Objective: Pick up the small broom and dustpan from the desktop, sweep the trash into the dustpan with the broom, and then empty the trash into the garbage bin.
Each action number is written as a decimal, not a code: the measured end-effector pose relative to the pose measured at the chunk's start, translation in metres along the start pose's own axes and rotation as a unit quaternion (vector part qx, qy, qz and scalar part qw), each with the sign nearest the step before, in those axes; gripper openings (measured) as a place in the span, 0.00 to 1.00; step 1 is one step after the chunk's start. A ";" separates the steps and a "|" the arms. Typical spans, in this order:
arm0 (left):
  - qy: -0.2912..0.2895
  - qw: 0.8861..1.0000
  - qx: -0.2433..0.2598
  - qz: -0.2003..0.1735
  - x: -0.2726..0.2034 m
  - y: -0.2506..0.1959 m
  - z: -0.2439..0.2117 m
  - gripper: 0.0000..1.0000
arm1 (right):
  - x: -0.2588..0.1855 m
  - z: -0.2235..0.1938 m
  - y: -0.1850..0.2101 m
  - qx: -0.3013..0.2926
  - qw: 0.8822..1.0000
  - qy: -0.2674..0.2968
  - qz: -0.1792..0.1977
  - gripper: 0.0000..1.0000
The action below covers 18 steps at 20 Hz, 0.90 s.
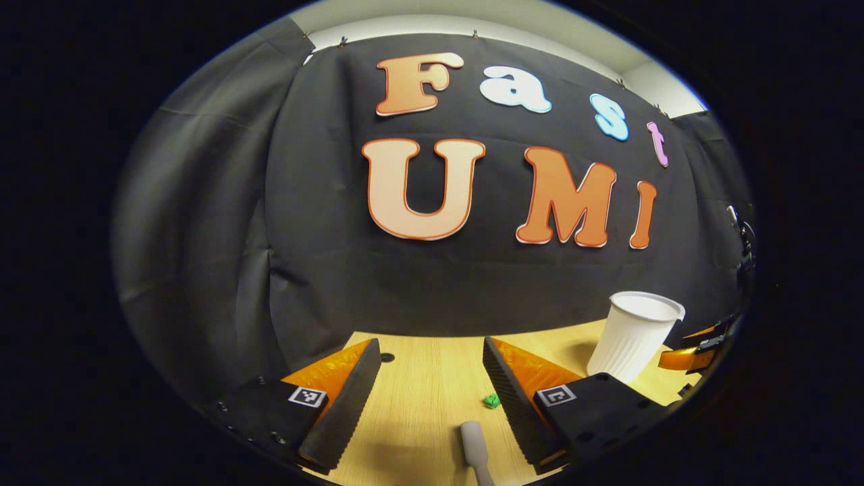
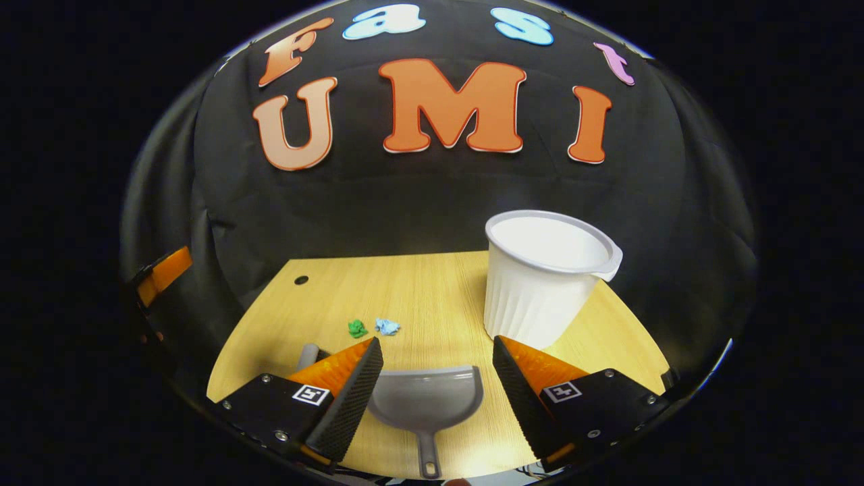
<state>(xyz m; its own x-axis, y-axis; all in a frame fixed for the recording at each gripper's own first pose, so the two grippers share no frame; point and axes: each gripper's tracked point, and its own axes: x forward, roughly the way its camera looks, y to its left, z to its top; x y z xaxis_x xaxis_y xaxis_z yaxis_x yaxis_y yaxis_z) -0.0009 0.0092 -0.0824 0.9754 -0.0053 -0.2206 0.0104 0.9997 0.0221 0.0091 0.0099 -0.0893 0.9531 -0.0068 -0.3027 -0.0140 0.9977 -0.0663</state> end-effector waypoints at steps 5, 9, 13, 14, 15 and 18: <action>0.088 0.996 -0.020 0.000 -0.004 0.005 -0.060 0.97 | 0.004 -0.058 0.002 -0.004 0.995 0.103 0.010 0.99; 0.156 0.988 -0.017 0.005 -0.013 0.014 -0.108 0.97 | 0.007 -0.112 -0.002 0.011 0.980 0.199 0.010 0.99; 0.213 0.976 -0.045 0.014 -0.024 0.023 -0.149 0.98 | 0.013 -0.153 -0.005 0.018 0.961 0.275 0.014 0.99; 0.224 0.973 -0.048 0.017 -0.026 0.026 -0.158 0.98 | 0.013 -0.160 -0.005 0.015 0.957 0.290 0.016 0.99; 0.233 0.971 -0.049 0.021 -0.027 0.029 -0.166 0.98 | 0.014 -0.168 -0.004 0.012 0.952 0.305 0.019 0.99; 0.253 0.965 -0.053 0.030 -0.032 0.036 -0.183 0.96 | 0.020 -0.192 0.007 -0.001 0.937 0.347 0.031 0.99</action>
<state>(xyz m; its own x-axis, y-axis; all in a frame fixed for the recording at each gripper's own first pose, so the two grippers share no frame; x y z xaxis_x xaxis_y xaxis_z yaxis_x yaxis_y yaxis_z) -0.0722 0.0499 -0.2526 0.7401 0.0378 -0.6715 -0.0918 0.9948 -0.0452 -0.0302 0.0041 -0.2779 0.5238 0.0073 -0.8518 -0.0633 0.9975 -0.0304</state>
